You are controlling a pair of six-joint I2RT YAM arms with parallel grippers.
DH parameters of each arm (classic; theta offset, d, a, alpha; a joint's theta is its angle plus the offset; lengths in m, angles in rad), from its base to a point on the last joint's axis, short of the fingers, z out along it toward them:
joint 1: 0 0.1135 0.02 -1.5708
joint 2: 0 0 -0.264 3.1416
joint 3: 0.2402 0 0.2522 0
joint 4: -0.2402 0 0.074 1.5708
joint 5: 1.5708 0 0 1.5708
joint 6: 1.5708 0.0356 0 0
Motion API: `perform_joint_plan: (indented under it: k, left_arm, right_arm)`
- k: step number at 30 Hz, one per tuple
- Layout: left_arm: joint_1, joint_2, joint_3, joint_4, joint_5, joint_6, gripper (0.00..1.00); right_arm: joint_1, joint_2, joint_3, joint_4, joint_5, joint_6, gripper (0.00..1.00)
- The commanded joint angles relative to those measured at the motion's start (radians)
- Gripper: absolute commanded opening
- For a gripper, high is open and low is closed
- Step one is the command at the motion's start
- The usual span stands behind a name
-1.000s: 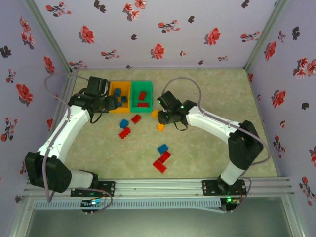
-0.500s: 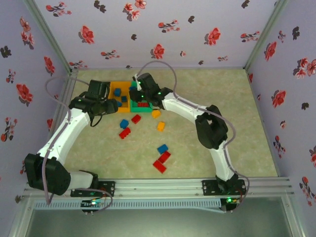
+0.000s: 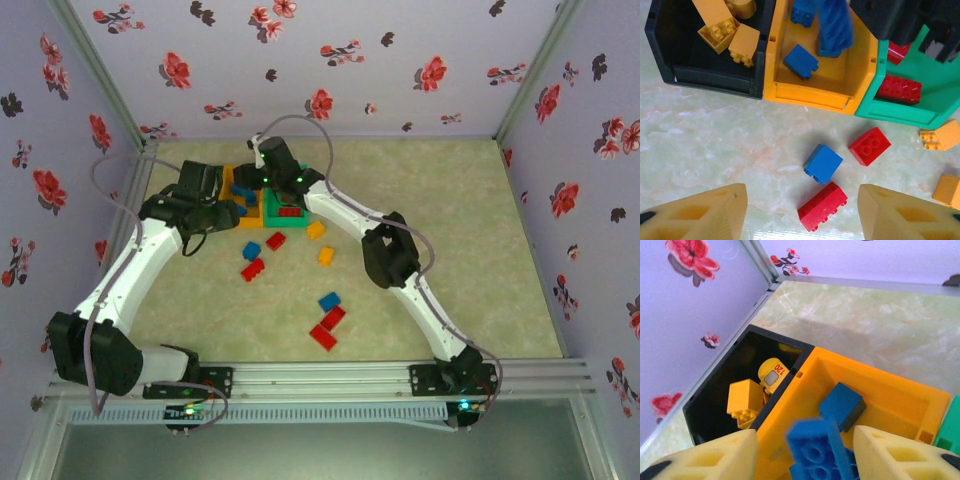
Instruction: Sort the legos into containers by color
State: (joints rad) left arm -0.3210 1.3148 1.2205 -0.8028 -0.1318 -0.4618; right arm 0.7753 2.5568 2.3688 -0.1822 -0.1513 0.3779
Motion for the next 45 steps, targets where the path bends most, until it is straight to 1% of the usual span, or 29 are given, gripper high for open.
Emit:
perform_joint_plan:
  k: [1, 3, 5, 15, 22, 24, 27, 33, 35, 38, 41, 45]
  left_arm:
    - [-0.009, -0.025, 0.029, -0.044, -0.028, 0.011, 0.64]
    - [-0.009, -0.027, 0.031, -0.050, -0.035, 0.017, 0.66]
    - [-0.009, -0.026, 0.035, -0.052, -0.037, 0.021, 0.66]
    - [-0.017, -0.003, 0.030, -0.034, -0.037, 0.025, 0.66]
    - [-0.047, 0.031, 0.016, -0.018, -0.037, 0.015, 0.66]
    - [-0.063, 0.046, 0.013, -0.011, -0.036, 0.007, 0.66]
    - [-0.107, 0.079, 0.010, 0.010, -0.035, -0.006, 0.67]
    - [-0.211, 0.189, 0.019, 0.054, -0.027, -0.045, 0.67]
    - [-0.250, 0.224, 0.029, 0.076, -0.018, -0.065, 0.67]
    - [-0.314, 0.291, 0.055, 0.115, -0.005, -0.087, 0.67]
    - [-0.374, 0.370, 0.103, 0.131, -0.004, -0.100, 0.67]
    - [-0.428, 0.466, 0.176, 0.138, 0.005, -0.106, 0.67]
  right_arm:
    - [-0.022, 0.008, 0.070, -0.051, -0.039, 0.028, 0.61]
    - [-0.024, -0.026, 0.056, -0.084, -0.028, 0.016, 0.65]
    - [-0.024, -0.079, 0.000, -0.092, -0.015, 0.006, 0.66]
    - [-0.025, -0.460, -0.507, 0.031, 0.031, -0.013, 0.68]
    - [-0.025, -0.662, -0.766, 0.026, 0.110, -0.045, 0.69]
    - [-0.028, -0.716, -0.834, 0.018, 0.149, -0.043, 0.70]
    - [-0.044, -0.770, -0.903, -0.016, 0.219, -0.005, 0.71]
    - [-0.121, -0.902, -1.119, 0.034, 0.268, 0.103, 0.71]
    - [-0.152, -0.935, -1.171, 0.046, 0.264, 0.109, 0.72]
    - [-0.202, -0.980, -1.207, 0.002, 0.292, 0.106, 0.72]
    - [-0.244, -1.036, -1.264, -0.006, 0.298, 0.107, 0.72]
    - [-0.279, -1.101, -1.317, -0.017, 0.308, 0.107, 0.72]
